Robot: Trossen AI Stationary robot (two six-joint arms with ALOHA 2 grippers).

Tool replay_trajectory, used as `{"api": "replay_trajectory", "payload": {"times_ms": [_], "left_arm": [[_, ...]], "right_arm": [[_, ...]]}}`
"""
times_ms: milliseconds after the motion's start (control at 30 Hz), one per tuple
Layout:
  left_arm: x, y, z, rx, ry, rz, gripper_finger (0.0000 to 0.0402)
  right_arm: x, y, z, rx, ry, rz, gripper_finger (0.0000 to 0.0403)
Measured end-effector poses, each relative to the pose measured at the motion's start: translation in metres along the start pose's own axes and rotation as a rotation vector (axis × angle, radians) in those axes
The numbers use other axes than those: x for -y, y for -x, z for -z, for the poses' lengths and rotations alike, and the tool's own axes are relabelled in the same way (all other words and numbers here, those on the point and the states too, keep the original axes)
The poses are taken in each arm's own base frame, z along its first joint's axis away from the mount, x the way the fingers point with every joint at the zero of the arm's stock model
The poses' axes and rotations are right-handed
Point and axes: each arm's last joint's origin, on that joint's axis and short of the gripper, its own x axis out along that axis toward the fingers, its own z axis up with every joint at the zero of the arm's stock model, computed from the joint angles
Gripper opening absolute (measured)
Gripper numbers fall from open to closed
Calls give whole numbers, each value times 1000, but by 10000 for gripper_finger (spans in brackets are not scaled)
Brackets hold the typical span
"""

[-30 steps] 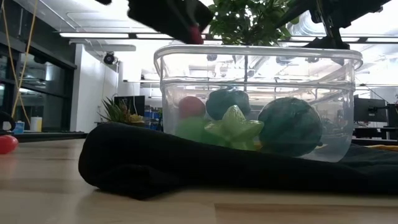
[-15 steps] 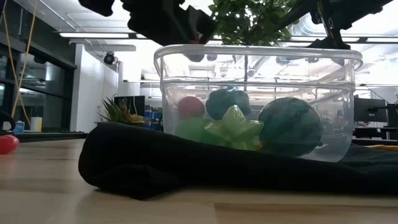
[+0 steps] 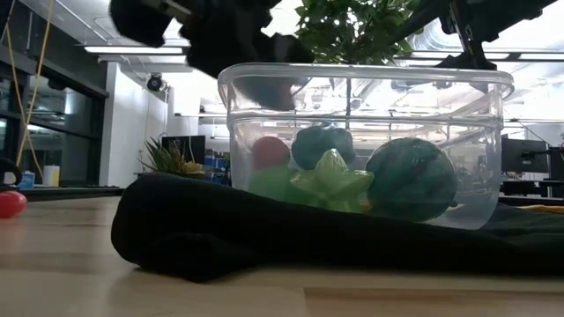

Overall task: Pick and placing Produce into tupperware
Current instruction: Put the top red cherry into the transparent bin, then put the raspberry into the transparent bin

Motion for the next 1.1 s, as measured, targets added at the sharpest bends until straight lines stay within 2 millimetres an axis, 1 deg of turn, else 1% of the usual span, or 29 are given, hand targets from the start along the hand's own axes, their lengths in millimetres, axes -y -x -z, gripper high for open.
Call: {"api": "replay_trajectory", "payload": {"times_ms": [100,467,567,733,833,1000,1100], "left_arm": [[-1,0,-3,23,-8,-9,72],[-1,-1,-2,15,-12,-2,75],[-1,-1,-2,16,-13,-2,92],[-1,-1,-2,16,-13,-2,132],[-1,-1,-2,16,-13,-2,145],[-1,1,-3,12,-13,-6,142],[-5,6,-12,17,-37,-50,133]], "right_arm": [[0,0,0,0,0,0,282],[0,0,0,0,1,2,282],[0,0,0,0,1,2,282],[0,0,0,4,0,3,282],[0,0,0,6,0,4,282],[0,0,0,6,1,4,282],[0,0,0,7,1,4,282]]}}
